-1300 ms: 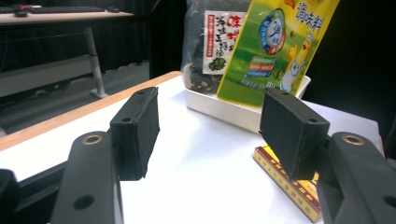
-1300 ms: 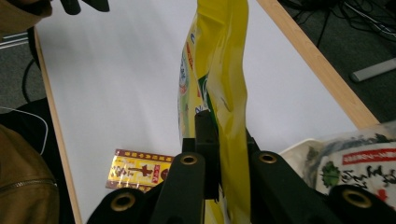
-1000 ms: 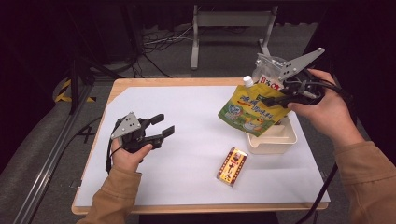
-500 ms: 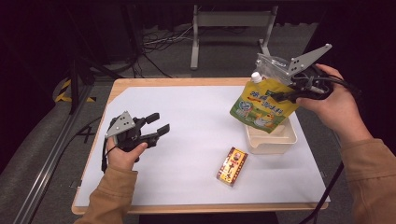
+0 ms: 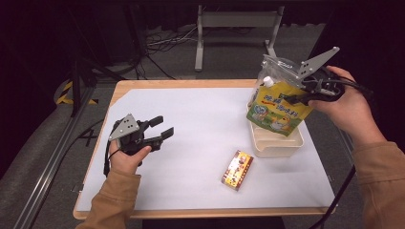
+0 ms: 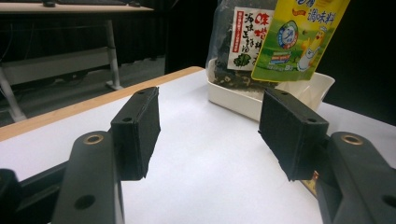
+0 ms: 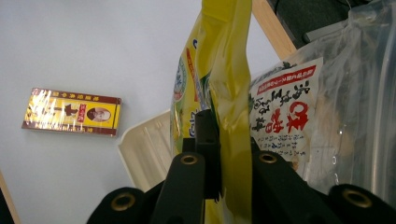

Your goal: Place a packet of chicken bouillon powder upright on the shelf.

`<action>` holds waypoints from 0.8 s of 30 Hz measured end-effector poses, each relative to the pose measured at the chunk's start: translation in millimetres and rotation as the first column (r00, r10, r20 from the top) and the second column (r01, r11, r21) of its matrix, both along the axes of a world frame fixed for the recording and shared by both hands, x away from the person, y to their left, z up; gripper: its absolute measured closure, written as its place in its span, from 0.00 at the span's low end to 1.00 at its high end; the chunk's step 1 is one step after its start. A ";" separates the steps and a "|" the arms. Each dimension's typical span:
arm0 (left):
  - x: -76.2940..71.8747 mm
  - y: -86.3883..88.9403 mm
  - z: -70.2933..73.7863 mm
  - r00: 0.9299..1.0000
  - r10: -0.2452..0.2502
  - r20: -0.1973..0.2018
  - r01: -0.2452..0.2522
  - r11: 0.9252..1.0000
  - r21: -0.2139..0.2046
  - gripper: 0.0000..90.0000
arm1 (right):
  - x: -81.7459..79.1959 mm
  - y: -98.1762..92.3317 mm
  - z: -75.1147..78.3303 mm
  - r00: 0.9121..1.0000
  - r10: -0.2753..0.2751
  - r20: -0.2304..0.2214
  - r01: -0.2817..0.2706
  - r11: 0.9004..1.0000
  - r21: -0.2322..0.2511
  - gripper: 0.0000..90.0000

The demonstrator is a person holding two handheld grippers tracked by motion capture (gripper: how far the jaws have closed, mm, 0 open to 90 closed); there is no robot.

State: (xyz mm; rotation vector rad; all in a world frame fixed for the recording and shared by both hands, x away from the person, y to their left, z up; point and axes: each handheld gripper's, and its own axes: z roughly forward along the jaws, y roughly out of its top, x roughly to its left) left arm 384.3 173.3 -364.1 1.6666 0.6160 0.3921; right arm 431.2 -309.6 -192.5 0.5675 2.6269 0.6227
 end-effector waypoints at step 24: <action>1.8 -7.1 -3.8 0.999 -0.018 -0.033 0.018 1.000 0.020 0.43 | 5.7 -6.5 -15.9 0.998 0.008 -0.059 -0.013 0.997 -0.075 0.96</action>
